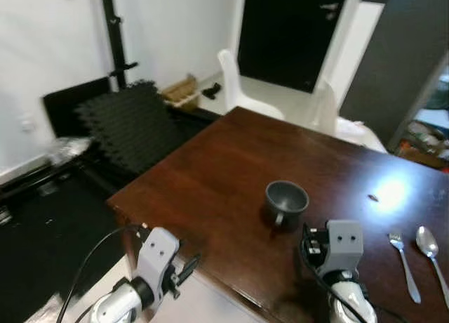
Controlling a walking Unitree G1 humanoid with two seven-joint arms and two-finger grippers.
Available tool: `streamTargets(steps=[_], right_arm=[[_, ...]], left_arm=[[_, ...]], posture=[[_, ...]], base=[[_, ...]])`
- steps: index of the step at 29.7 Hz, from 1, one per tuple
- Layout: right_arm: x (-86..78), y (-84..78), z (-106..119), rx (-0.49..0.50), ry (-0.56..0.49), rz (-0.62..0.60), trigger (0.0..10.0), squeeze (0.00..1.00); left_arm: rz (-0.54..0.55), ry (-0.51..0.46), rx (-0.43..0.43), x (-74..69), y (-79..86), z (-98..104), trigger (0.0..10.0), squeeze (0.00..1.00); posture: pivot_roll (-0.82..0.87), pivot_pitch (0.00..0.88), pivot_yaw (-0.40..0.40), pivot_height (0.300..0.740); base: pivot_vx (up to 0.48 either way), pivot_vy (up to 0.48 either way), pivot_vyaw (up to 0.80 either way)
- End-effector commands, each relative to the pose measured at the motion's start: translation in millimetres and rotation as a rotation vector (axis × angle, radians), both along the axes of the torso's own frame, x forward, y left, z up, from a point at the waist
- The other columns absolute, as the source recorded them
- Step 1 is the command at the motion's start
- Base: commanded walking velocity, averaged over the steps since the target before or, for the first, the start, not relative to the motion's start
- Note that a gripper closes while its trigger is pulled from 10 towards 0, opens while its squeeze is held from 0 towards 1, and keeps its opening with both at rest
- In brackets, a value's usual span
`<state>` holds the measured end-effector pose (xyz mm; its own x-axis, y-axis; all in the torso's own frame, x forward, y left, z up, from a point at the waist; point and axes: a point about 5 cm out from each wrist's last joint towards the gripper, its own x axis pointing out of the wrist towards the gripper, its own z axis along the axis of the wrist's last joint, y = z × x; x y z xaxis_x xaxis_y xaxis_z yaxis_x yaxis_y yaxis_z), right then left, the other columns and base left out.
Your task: Setting the table
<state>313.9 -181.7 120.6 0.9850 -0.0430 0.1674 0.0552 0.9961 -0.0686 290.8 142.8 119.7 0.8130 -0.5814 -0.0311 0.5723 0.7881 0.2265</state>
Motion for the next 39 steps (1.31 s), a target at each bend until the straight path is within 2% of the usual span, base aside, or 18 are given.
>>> streamTargets(steps=[1,3,5,12,17,23,26,28,30,33,36,39], right_arm=[[-3.4,-2.7,-7,-0.005,0.032,-0.009,10.0,0.0],[-4.1,-3.4,-9,-0.008,0.038,-0.014,10.0,0.0],[-4.4,-3.6,-9,-0.01,0.04,-0.016,10.0,0.0],[-4.7,-4.0,-9,-0.015,0.043,-0.026,10.0,0.0],[-3.0,-3.1,-4,-0.018,0.025,-0.02,10.0,0.0],[-2.2,-1.0,3,-0.015,0.003,-0.003,10.0,0.0],[-2.4,1.0,6,-0.011,-0.007,0.004,10.0,0.0],[-2.4,1.5,7,-0.01,-0.01,0.005,10.0,0.0],[-2.1,2.4,8,-0.009,-0.016,0.008,10.0,0.0],[0.9,5.6,14,-0.007,-0.035,0.019,10.0,0.0],[2.4,7.2,19,-0.004,-0.048,0.021,10.0,0.0],[5.3,11.5,35,0.01,-0.095,0.041,10.0,0.0]], left_arm=[[-0.048,0.013,0.011,-4.8,-5.2,-1,10.0,0.0],[-0.109,-0.003,0.034,-9.0,-10.5,4,10.0,0.0],[-0.123,-0.01,0.04,-10.1,-12.1,7,10.0,0.0],[-0.109,-0.018,0.044,-8.8,-13.5,13,10.0,0.0],[-0.045,-0.039,0.003,-4.5,-14.1,21,10.0,0.0],[0.11,-0.079,-0.086,4.4,-8.7,36,10.0,0.0],[0.208,-0.128,-0.075,7.6,1.2,47,10.0,0.0],[0.224,-0.137,-0.07,7.5,3.6,49,10.0,0.0],[0.199,-0.196,-0.021,4.8,5.7,59,10.0,0.0],[0.065,-0.297,0.071,3.0,-5.2,83,10.0,0.0],[0.017,-0.321,0.1,4.3,-10.0,90,10.0,0.0],[-0.026,-0.301,0.121,7.2,-11.6,94,10.0,0.0]], posture=[[0.05,0.14,0.043,0.74],[0.05,0.14,0.045,0.74],[0.05,0.139,0.047,0.74],[0.04,0.138,0.047,0.74],[0.04,0.138,0.045,0.74],[0.04,0.139,0.049,0.74],[0.04,0.139,0.051,0.74],[0.04,0.139,0.051,0.74],[0.05,0.139,0.047,0.74],[0.05,0.133,0.048,0.74],[0.05,0.129,0.052,0.74],[0.04,0.122,0.062,0.74]], base=[[0.435,0.0,-0.8],[0.433,0.0,-0.8],[0.426,0.0,-0.79],[0.313,0.0,-0.73],[0.0,0.0,0.0],[0.0,0.0,0.0],[0.0,0.0,0.0],[0.0,0.0,0.0],[0.0,0.0,0.0],[0.0,0.0,0.0],[0.0,0.0,0.0],[0.0,0.0,0.0]])
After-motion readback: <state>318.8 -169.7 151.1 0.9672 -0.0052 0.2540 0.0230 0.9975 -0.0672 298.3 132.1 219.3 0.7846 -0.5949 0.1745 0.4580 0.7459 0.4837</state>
